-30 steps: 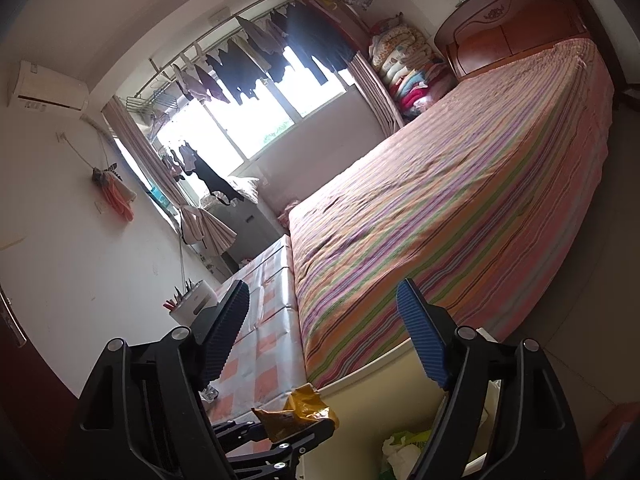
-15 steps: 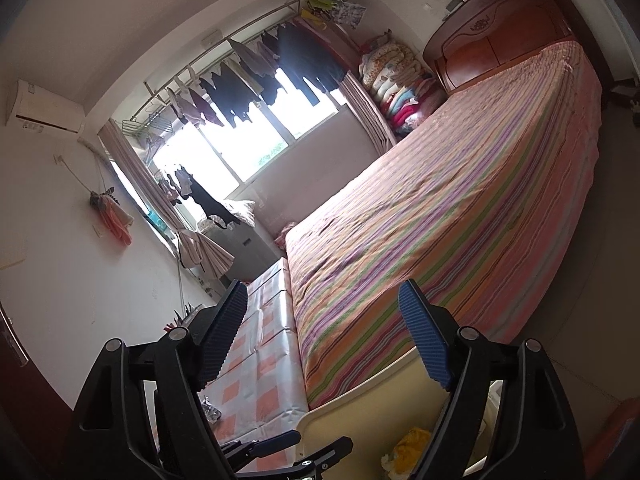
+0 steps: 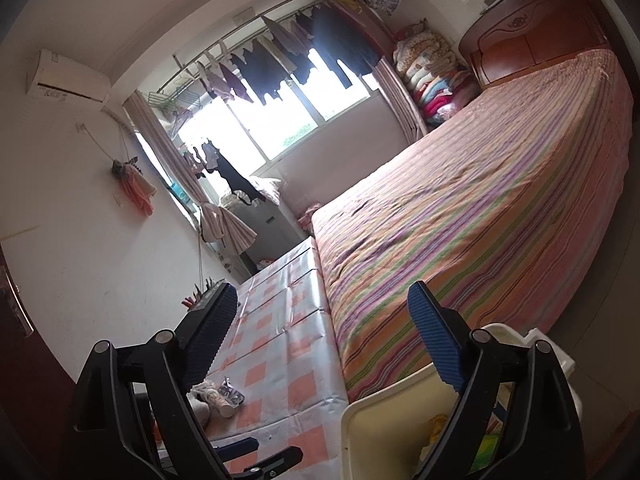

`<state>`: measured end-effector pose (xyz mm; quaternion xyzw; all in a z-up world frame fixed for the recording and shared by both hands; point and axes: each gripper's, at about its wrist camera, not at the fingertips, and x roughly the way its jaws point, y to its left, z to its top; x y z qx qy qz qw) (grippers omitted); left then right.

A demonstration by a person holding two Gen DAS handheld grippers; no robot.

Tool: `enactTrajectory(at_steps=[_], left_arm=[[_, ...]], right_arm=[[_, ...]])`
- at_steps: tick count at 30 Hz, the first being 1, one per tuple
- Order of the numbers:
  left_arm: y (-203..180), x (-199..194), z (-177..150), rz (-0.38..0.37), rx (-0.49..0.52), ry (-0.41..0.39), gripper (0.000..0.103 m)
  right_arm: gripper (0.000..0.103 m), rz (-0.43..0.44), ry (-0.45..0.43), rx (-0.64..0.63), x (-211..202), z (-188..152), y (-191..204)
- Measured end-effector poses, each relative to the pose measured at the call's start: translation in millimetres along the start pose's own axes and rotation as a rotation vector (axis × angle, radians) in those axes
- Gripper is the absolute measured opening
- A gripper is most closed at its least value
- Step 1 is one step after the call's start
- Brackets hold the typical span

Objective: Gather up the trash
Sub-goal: 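Move both open tools back over the table toward the remaining items, then grasp the blue medicine bottle with the right tool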

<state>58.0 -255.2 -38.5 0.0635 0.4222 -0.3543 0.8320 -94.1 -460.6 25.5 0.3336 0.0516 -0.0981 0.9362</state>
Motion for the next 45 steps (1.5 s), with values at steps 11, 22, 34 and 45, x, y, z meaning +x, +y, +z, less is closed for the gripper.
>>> enactTrajectory(at_steps=[11, 22, 34, 45], left_arm=[[122, -57, -42, 0.150, -0.236, -0.077, 0.082], [231, -100, -91, 0.288, -0.452, -0.090, 0.082], [285, -135, -121, 0.341, -0.552, -0.118, 0.082], [305, -146, -136, 0.348, -0.591, -0.110, 0.082]], right_arm=[[0.086, 0.207, 0.219, -0.227, 62, -66, 124], [0.086, 0.368, 0.422, -0.360, 102, -132, 214], [0.085, 0.510, 0.724, -0.518, 170, -205, 289], [0.083, 0.516, 0.915, -0.679, 211, -251, 325]])
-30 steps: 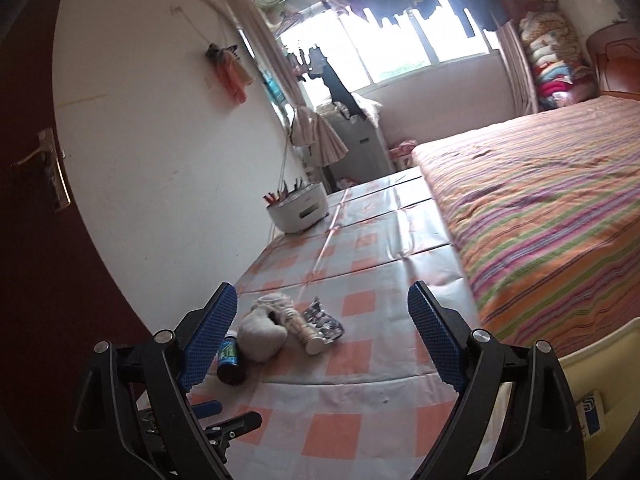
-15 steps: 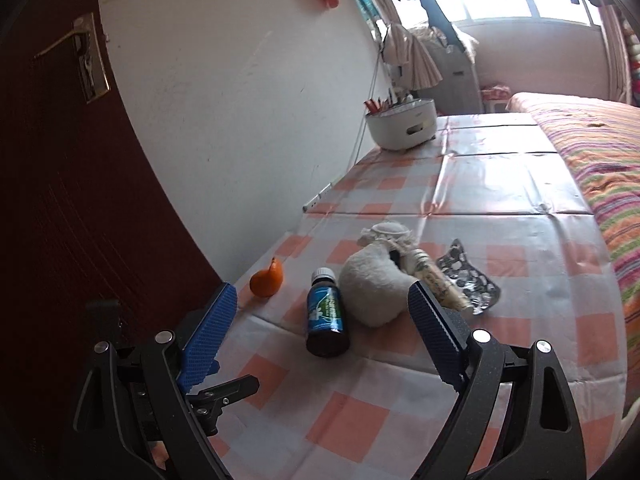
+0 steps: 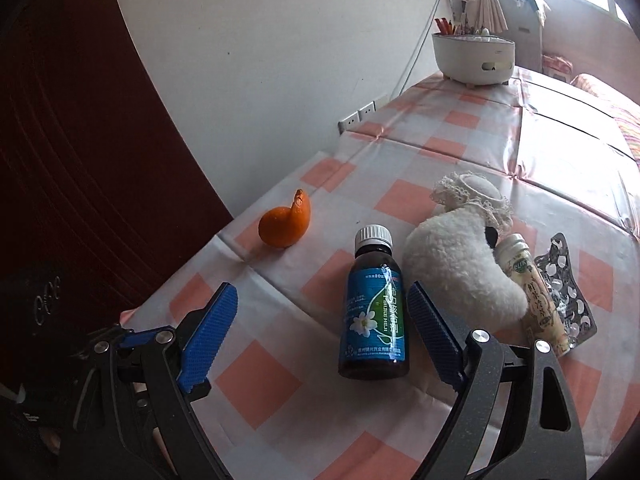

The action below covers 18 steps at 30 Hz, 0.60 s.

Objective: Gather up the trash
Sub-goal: 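Grasp the blue medicine bottle with the right tool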

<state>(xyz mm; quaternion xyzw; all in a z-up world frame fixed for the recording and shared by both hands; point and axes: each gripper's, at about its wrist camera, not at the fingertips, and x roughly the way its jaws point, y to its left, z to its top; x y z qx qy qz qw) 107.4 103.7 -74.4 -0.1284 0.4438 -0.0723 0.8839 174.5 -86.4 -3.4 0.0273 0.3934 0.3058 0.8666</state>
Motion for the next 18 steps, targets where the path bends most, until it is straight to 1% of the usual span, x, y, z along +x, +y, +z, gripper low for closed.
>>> enactTrajectory(at_steps=[4, 6, 10, 12, 13, 16, 18], left_arm=[[6, -3, 0, 0.006, -0.003, -0.001, 0.082], [8, -3, 0, 0.006, -0.004, 0.004, 0.082], [12, -2, 0, 0.013, -0.004, 0.010, 0.082], [13, -2, 0, 0.017, 0.000, 0.014, 0.082], [13, -2, 0, 0.019, 0.001, 0.014, 0.082], [13, -2, -1, 0.022, 0.001, 0.016, 0.082], [14, -2, -1, 0.025, 0.000, 0.019, 0.082]], right_arm=[[0.072, -0.019, 0.073, -0.028, 22, 4, 1], [0.071, -0.048, 0.096, -0.037, 31, 7, -1], [0.070, -0.076, 0.127, -0.032, 46, 12, -7], [0.061, -0.086, 0.149, -0.026, 55, 12, -11], [0.052, -0.088, 0.156, -0.027, 59, 11, -12], [0.048, -0.077, 0.172, -0.010, 65, 10, -14], [0.047, -0.090, 0.181, -0.014, 69, 8, -14]])
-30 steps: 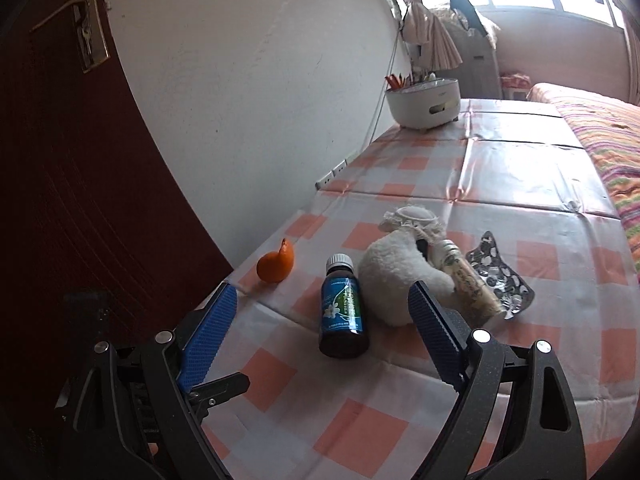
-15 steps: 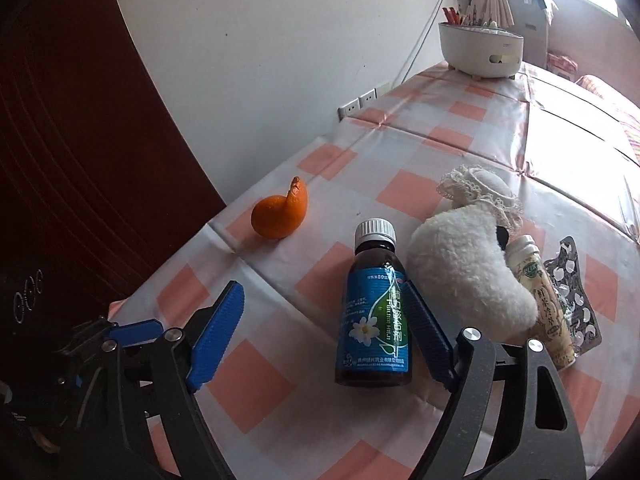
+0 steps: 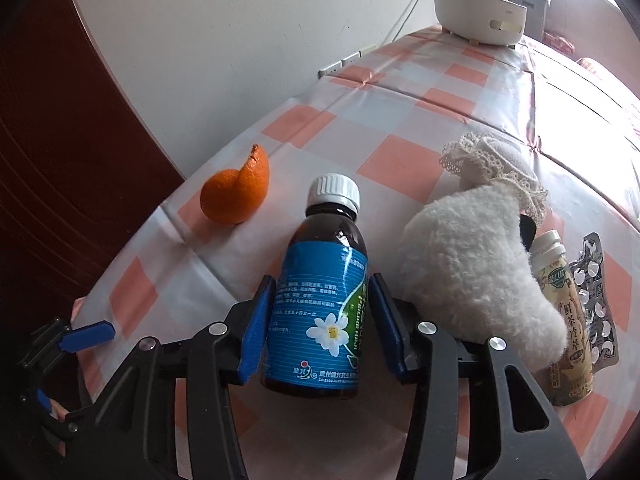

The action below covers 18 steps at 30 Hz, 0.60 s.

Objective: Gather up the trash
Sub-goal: 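Grasp the blue medicine bottle with the right tool, then grasp the orange with the left tool while the right tool lifts the bottle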

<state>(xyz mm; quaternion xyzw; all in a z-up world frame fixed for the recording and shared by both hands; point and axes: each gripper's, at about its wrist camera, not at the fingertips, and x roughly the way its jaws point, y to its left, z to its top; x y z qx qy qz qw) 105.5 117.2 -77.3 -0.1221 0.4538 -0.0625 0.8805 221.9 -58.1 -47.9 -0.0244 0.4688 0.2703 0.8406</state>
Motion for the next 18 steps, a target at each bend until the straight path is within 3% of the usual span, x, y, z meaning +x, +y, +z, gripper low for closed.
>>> enactTrajectory(at_steps=[4, 11, 18], left_arm=[[0, 1, -1, 0.008, 0.002, 0.008, 0.082], [0, 2, 9, 0.030, 0.024, 0.000, 0.082], [-2, 12, 48, 0.081, 0.069, -0.043, 0.082]], right_arm=[[0.042, -0.020, 0.008, -0.017, 4, -4, 5], [0.041, 0.087, -0.017, 0.093, -5, -13, -9], [0.041, 0.230, -0.167, 0.202, -69, -29, -15]])
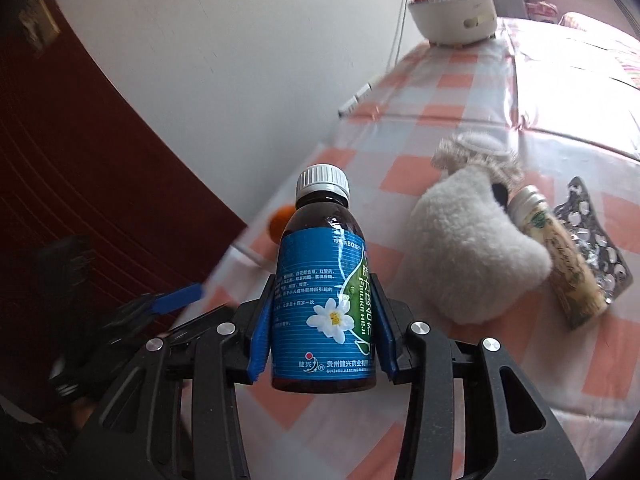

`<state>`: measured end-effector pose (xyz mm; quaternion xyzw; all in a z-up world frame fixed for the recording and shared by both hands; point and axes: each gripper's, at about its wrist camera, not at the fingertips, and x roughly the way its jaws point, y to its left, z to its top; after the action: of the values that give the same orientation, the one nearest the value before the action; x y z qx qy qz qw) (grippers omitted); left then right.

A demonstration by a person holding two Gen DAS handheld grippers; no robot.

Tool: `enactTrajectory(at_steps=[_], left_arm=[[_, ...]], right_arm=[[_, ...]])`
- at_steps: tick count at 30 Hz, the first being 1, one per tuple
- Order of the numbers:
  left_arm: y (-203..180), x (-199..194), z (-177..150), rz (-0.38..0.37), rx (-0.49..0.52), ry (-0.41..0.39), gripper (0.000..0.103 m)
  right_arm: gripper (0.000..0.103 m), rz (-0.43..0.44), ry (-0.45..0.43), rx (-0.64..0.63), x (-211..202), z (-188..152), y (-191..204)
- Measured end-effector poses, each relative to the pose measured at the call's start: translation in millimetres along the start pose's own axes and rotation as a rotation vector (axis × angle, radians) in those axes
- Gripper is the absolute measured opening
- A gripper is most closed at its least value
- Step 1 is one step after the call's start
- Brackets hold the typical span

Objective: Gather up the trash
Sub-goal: 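Grasp the orange with the left tool while the right tool lifts the bottle, then carry the bottle and the orange over the cream bin with both tools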

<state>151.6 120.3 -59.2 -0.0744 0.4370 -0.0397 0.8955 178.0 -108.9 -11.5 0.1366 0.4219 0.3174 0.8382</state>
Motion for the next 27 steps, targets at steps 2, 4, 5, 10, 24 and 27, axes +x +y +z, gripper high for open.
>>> enactTrajectory(at_steps=[2, 4, 5, 10, 24, 27], left_arm=[[-2, 11, 13, 0.013, 0.016, 0.006, 0.082], [-5, 23, 25, 0.032, 0.025, 0.015, 0.082], [-8, 28, 31, 0.044, 0.034, 0.014, 0.082], [-29, 55, 55, 0.139, 0.100, 0.007, 0.082], [-44, 102, 76, 0.193, 0.122, 0.023, 0.041], [-48, 100, 75, 0.152, 0.120, 0.019, 0.036]], right_arm=[[0.041, 0.030, -0.050, 0.008, -21, -1, 5], [0.041, 0.055, -0.101, 0.004, -42, -6, 11], [0.041, 0.058, -0.115, 0.004, -50, -9, 12], [0.041, 0.090, -0.166, 0.022, -82, -24, 11], [0.041, 0.092, -0.277, 0.037, -153, -57, -13], [0.041, 0.077, -0.304, 0.058, -168, -67, -22]])
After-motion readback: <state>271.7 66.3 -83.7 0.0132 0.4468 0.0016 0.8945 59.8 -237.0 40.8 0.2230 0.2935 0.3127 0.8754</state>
